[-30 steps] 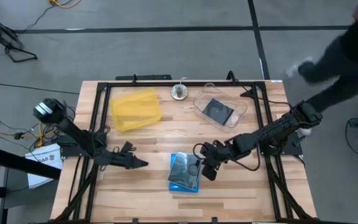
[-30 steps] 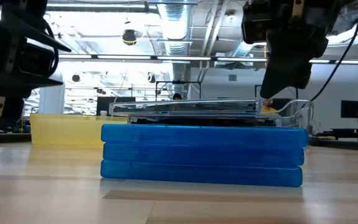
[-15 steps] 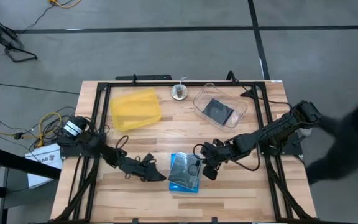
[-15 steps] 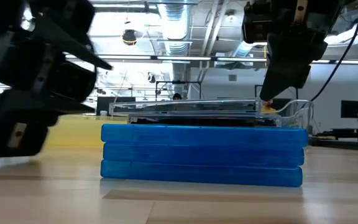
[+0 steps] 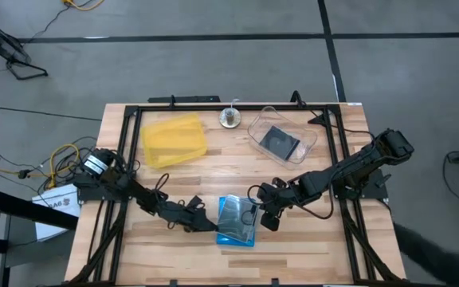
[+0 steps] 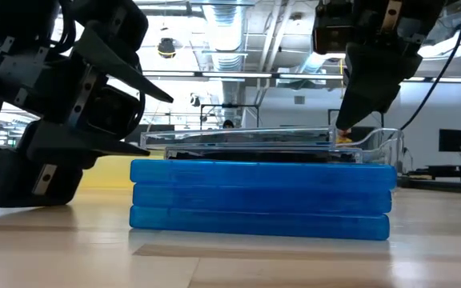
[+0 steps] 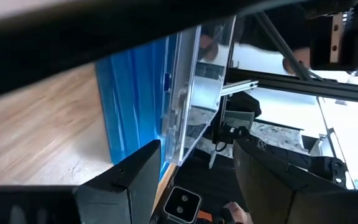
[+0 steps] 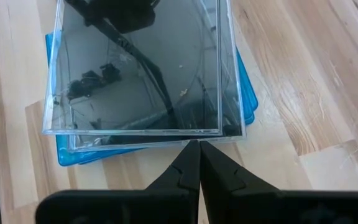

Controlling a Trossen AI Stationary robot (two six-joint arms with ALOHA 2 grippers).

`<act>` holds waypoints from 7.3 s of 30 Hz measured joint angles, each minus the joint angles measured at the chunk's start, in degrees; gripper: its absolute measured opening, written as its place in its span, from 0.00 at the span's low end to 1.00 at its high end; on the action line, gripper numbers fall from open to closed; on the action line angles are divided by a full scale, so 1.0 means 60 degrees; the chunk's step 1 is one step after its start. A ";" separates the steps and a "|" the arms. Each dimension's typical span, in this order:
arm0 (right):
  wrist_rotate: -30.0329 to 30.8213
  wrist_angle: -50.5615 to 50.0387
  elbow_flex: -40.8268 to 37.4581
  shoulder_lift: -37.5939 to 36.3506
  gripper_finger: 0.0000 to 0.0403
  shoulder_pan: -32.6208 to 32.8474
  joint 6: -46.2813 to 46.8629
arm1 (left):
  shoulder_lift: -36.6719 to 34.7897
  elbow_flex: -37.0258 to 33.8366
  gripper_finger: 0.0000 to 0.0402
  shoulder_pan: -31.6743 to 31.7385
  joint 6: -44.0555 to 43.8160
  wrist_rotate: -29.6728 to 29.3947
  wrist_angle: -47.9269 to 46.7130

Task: Pick & place jewel cases by type
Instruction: Put the black CD case into the transparent bin

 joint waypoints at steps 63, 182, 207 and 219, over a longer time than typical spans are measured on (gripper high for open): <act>-0.0617 0.1808 0.1903 0.1931 0.00 -0.0373 -0.0776 | 0.0044 0.0315 0.10 0.0102 0.1069 -0.0123 -0.1026; -0.0357 0.0912 0.6014 -0.1068 0.28 -0.3485 -0.1313 | -0.9757 0.5599 0.07 0.3220 0.8703 -0.0472 -1.2524; -0.1847 0.2159 0.6018 -0.0436 0.59 -0.3646 -0.0565 | -0.8759 0.5596 0.08 0.3231 0.8784 0.0769 -1.1883; -0.1945 0.2495 0.6018 -0.0466 0.04 -0.3636 -0.1058 | -0.8754 0.5596 0.08 0.3410 0.8899 0.0581 -1.2119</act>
